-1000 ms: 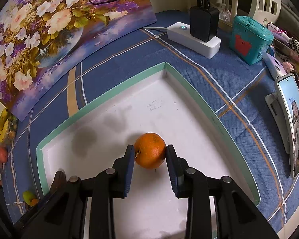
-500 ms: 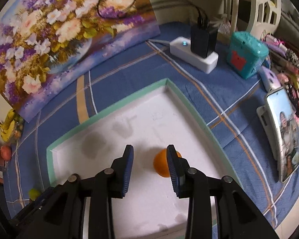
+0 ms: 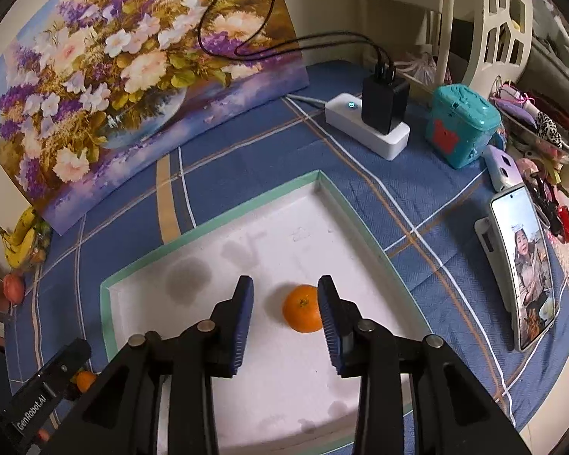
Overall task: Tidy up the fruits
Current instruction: 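Withdraw both open grippers from the tray back toward the fruit cluster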
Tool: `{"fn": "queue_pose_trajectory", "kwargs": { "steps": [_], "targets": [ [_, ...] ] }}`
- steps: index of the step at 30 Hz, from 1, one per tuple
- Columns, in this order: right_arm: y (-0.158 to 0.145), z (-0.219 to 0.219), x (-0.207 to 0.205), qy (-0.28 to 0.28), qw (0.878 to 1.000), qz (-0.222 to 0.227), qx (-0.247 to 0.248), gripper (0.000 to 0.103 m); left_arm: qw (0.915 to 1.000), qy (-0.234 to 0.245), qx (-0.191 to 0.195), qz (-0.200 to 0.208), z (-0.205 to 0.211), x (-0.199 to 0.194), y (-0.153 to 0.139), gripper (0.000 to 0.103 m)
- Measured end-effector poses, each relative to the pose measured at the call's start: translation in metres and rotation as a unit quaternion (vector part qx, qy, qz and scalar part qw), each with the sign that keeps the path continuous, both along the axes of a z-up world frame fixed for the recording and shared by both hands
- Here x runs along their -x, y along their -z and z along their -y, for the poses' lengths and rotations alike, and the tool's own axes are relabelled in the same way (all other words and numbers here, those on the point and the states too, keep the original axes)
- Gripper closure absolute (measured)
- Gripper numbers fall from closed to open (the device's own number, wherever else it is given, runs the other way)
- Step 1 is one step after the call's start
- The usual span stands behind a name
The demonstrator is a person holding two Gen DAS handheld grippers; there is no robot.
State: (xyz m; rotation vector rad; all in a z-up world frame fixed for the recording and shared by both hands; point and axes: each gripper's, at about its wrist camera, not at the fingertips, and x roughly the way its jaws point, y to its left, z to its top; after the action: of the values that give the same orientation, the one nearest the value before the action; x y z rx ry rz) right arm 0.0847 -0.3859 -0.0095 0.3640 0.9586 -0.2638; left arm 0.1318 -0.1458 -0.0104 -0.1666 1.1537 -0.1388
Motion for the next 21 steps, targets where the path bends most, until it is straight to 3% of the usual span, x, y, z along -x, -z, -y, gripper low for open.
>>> {"fn": "queue_pose_trajectory", "kwargs": {
  "steps": [3, 6, 9, 12, 14, 21],
  "targets": [
    [0.004, -0.001, 0.0, -0.002, 1.0, -0.004, 0.005, 0.044, 0.9996, -0.019, -0.018, -0.009, -0.007, -0.002, 0.01, 0.042],
    [0.008, -0.004, -0.003, -0.01, 1.0, -0.009, 0.011, 0.03, 0.9983, -0.039, -0.039, -0.019, -0.013, -0.002, 0.018, 0.026],
    [0.012, -0.007, -0.005, -0.022, 1.0, -0.012, 0.004, 0.028, 0.9967, -0.054, -0.052, -0.03, -0.019, -0.003, 0.026, 0.018],
    [0.017, -0.009, -0.006, -0.029, 0.999, -0.013, -0.002, 0.017, 0.9954, -0.067, -0.058, -0.036, -0.024, -0.002, 0.031, 0.008],
    [0.018, -0.011, -0.006, -0.034, 0.999, -0.013, 0.002, 0.016, 0.9946, -0.076, -0.062, -0.035, -0.027, -0.001, 0.032, 0.0],
    [0.019, -0.017, -0.005, -0.048, 0.999, 0.003, 0.015, 0.009, 0.9935, -0.091, -0.063, -0.026, -0.041, 0.0, 0.029, 0.0]
  ]
}}
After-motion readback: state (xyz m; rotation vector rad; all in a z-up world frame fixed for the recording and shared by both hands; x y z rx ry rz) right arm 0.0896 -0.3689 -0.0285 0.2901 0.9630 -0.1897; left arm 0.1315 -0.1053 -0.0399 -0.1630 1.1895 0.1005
